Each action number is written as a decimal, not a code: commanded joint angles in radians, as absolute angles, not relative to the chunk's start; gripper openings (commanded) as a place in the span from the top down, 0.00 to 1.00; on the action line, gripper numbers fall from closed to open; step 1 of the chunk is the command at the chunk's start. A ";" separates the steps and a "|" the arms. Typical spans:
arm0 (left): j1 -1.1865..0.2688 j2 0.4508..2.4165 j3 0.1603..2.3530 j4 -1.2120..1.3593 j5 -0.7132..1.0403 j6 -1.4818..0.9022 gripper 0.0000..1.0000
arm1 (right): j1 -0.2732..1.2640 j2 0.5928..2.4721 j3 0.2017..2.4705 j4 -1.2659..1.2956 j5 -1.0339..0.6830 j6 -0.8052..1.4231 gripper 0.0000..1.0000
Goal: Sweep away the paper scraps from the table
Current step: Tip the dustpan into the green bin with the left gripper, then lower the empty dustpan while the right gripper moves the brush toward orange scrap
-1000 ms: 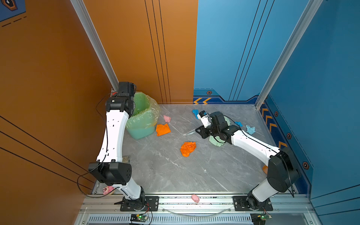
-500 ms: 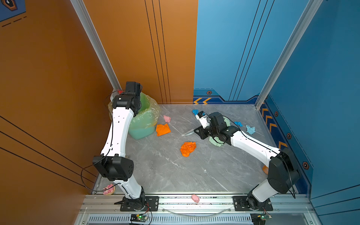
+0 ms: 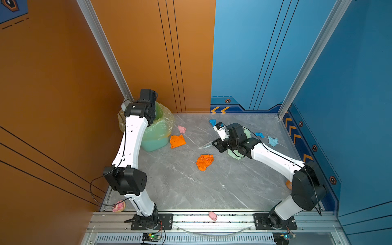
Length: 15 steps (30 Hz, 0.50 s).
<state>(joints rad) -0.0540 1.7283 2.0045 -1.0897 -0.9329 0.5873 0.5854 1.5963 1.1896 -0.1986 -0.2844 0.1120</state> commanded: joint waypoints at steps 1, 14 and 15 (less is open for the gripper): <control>-0.061 1.711 2.025 -1.099 -0.957 0.598 1.00 | 0.588 1.564 1.177 -0.192 -0.271 0.112 1.00; -0.058 1.579 2.036 -1.100 -0.614 0.368 1.00 | 0.591 1.565 1.181 -0.188 -0.270 0.118 1.00; -0.059 1.562 2.030 -1.099 -0.564 0.339 1.00 | 0.591 1.566 1.185 -0.187 -0.272 0.117 1.00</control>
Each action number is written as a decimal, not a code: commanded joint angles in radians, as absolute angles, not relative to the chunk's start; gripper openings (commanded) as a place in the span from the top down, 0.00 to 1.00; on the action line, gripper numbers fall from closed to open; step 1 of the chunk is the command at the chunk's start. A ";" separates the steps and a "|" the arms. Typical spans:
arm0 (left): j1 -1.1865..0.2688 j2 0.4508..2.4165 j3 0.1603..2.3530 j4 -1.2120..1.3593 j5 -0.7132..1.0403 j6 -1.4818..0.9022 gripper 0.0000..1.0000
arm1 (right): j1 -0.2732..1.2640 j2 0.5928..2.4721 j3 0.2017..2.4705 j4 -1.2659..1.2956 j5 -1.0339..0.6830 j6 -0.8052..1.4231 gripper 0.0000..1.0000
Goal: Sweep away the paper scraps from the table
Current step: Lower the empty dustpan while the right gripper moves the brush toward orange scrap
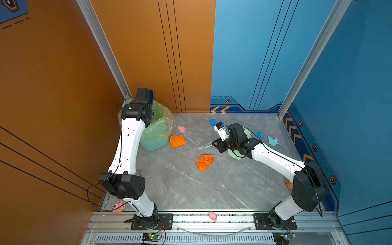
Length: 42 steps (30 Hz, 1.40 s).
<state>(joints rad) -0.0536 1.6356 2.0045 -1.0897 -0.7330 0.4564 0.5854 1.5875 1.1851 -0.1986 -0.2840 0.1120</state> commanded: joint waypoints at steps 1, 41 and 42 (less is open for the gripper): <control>-0.058 1.542 2.024 -1.098 -0.522 0.307 1.00 | 0.592 1.566 1.186 -0.186 -0.273 0.118 1.00; -0.396 0.994 0.831 -0.617 -0.038 -0.322 1.00 | 0.579 1.813 1.394 0.245 -0.060 0.246 1.00; -0.396 1.008 0.817 -0.617 -0.038 -0.334 1.00 | 0.580 1.821 1.396 0.264 -0.061 0.254 1.00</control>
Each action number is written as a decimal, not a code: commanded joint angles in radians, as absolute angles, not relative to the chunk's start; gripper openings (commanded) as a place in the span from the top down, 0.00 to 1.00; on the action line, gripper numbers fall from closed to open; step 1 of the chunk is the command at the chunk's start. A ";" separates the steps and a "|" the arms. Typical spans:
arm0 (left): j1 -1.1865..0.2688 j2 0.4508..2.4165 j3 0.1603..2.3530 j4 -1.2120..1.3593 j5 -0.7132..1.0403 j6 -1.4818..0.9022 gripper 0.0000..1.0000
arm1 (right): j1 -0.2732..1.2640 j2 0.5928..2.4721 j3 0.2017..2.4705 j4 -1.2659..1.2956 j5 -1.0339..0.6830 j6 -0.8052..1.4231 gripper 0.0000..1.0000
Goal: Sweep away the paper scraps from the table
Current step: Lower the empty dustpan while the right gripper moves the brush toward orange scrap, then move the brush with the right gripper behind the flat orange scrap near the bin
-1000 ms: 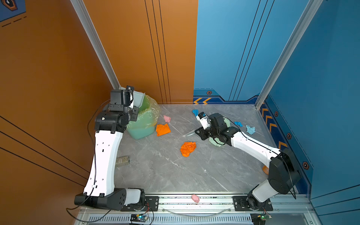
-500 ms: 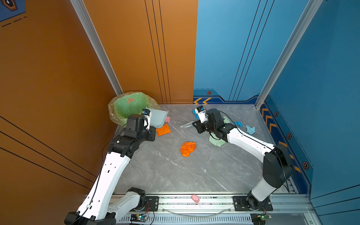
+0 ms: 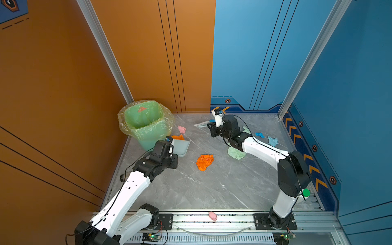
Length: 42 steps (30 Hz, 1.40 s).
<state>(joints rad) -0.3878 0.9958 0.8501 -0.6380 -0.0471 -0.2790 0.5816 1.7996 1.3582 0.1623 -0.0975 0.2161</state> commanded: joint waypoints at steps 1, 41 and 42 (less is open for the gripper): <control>-0.397 1.020 0.803 -0.617 -0.036 -0.347 1.00 | 0.581 1.831 1.396 0.277 -0.059 0.259 1.00; -0.297 1.170 0.556 -0.502 -0.038 -0.506 1.00 | 0.762 2.195 1.661 0.106 -0.194 0.175 1.00; -0.298 1.173 0.557 -0.502 -0.040 -0.506 1.00 | 0.763 2.203 1.673 0.093 -0.193 0.172 1.00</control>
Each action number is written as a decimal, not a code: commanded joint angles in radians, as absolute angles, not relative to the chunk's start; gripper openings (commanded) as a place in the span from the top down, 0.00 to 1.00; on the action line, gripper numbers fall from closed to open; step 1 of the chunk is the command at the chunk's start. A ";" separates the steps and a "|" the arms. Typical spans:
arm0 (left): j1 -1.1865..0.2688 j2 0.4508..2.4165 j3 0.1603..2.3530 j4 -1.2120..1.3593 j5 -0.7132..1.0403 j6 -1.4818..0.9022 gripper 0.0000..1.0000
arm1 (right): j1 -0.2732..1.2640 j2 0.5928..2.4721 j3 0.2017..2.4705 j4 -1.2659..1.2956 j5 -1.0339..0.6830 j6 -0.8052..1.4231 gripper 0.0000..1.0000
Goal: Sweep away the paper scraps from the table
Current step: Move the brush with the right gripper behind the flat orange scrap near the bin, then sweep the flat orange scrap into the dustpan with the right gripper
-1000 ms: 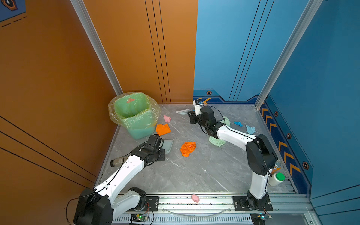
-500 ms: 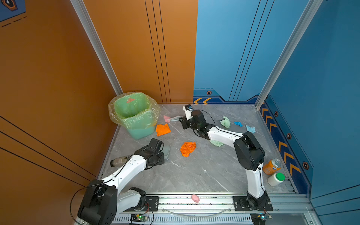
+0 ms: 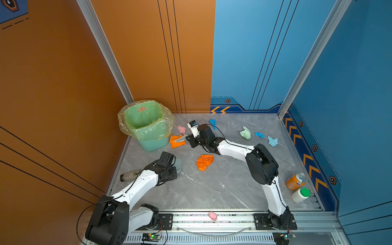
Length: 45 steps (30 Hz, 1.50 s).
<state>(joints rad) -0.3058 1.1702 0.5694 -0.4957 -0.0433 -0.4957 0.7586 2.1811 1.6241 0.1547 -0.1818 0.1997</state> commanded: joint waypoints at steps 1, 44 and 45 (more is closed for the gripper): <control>-0.295 1.175 0.558 -0.502 -0.040 -0.506 1.00 | 0.764 2.211 1.683 0.083 -0.193 0.169 1.00; -0.310 1.342 0.599 -0.422 -0.035 -0.464 1.00 | 0.775 1.953 1.452 -0.171 -0.437 -0.029 1.00; -0.311 1.344 0.602 -0.422 -0.037 -0.465 1.00 | 0.770 1.950 1.460 -0.169 -0.435 -0.032 1.00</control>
<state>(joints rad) -0.3019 1.3170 0.6010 -0.3904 -0.0437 -0.4789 0.7837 1.9892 1.4551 -0.1394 -0.4004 -0.0048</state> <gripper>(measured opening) 0.215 0.192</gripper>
